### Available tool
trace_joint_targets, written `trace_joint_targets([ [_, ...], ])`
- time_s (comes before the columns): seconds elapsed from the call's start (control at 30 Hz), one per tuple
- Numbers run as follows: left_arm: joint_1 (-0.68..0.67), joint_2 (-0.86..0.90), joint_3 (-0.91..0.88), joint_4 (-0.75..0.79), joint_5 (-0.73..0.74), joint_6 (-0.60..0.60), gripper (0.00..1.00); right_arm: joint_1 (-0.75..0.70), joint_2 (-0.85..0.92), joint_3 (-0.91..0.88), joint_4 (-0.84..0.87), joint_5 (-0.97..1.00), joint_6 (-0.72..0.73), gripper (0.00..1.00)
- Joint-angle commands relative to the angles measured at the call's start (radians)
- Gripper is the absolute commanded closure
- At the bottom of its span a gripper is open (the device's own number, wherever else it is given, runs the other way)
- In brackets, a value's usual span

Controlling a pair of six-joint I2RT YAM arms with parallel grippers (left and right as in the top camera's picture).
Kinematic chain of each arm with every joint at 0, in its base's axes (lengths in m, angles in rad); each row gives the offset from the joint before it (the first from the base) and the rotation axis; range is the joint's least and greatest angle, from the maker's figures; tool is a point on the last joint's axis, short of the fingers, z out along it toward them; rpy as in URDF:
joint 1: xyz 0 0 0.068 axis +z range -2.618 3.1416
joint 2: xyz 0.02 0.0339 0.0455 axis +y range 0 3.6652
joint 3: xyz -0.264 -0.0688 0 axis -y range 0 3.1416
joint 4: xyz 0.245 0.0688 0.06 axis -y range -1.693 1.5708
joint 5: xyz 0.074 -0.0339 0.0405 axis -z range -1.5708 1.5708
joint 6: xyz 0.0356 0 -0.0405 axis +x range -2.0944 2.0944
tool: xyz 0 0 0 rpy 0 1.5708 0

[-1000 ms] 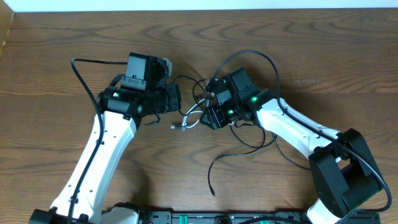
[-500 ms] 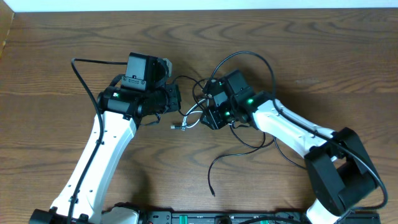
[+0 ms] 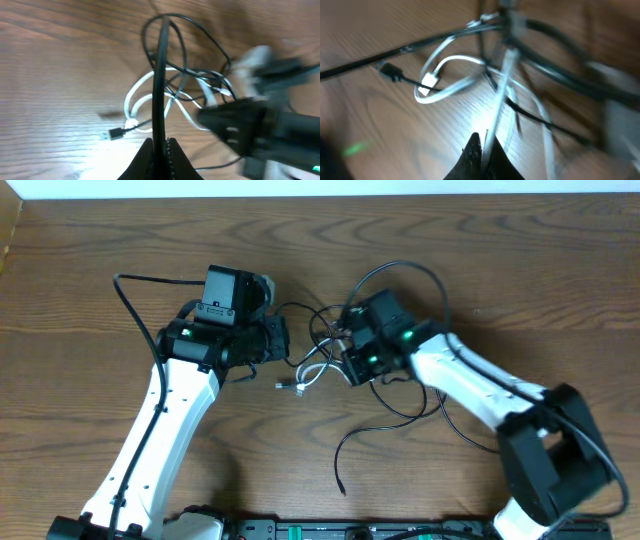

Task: Untangle cables
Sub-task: 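Pull the white cable rightward with the right gripper, left holding black cable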

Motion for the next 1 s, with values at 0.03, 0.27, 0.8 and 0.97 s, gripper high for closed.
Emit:
trace_joint_targets([
  [0.03, 0.003, 0.01, -0.002, -0.005, -0.126, 0.02, 0.92, -0.102, -0.159, 0.135, -0.131, 0.109, -0.019, 0.99],
  [0.27, 0.003, 0.067, -0.002, -0.022, -0.149, 0.02, 0.92, -0.291, -0.336, 0.224, -0.271, 0.375, -0.018, 0.99],
  [0.8, 0.078, 0.112, -0.002, -0.028, -0.488, -0.076, 0.93, -0.724, -0.407, 0.224, -0.289, 0.777, 0.095, 0.99],
  [0.97, 0.191, 0.112, -0.002, -0.014, -0.483, -0.146, 0.93, -0.851, -0.407, 0.224, -0.293, 0.781, 0.141, 0.99],
])
